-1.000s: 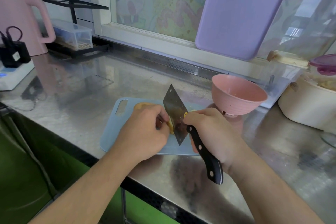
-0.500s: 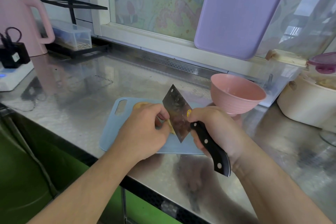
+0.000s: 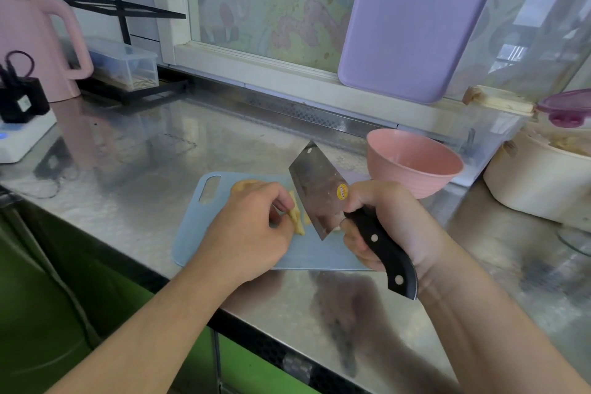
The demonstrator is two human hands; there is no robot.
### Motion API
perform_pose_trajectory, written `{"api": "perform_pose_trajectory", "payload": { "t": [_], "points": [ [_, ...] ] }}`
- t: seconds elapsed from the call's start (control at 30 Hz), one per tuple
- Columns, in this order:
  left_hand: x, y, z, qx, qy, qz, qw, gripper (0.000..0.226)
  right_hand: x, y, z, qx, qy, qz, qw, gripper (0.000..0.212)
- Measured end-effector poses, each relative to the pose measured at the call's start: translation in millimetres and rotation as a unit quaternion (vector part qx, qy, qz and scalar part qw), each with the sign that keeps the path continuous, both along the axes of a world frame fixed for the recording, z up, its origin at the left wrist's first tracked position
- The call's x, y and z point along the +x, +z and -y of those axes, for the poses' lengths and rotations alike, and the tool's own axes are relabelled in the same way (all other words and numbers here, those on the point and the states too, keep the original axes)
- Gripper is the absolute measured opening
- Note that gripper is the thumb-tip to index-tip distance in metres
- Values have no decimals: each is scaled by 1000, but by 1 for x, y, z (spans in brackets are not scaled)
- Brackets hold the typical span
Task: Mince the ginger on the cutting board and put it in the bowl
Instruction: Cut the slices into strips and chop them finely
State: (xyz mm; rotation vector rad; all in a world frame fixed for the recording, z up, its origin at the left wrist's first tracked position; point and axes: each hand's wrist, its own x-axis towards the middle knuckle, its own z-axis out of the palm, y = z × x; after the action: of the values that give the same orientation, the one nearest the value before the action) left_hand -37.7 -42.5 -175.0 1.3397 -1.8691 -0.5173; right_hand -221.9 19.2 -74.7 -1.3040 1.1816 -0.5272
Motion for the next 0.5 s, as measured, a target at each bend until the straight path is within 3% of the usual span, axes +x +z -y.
{"api": "perform_pose_trajectory", "payload": {
  "t": [0.03, 0.1, 0.17, 0.27, 0.5],
  "points": [
    [0, 0, 1, -2, -1, -2, 1000, 21, 8, 7, -5, -5, 17, -23, 1000, 25],
    [0, -1, 1, -4, -2, -4, 1000, 21, 7, -7, 6, -58, -82, -38, 994, 31],
    [0, -2, 0, -7, -2, -6, 1000, 20, -1, -18, 7, -15, -166, 32, 986, 31],
    [1, -2, 0, -16, -9, -17, 1000, 21, 1, -21, 15, 0, -194, 83, 977, 31],
    [2, -2, -2, -35, -27, -21, 999, 21, -4, -29, 16, -10, -190, 94, 977, 41]
  ]
}}
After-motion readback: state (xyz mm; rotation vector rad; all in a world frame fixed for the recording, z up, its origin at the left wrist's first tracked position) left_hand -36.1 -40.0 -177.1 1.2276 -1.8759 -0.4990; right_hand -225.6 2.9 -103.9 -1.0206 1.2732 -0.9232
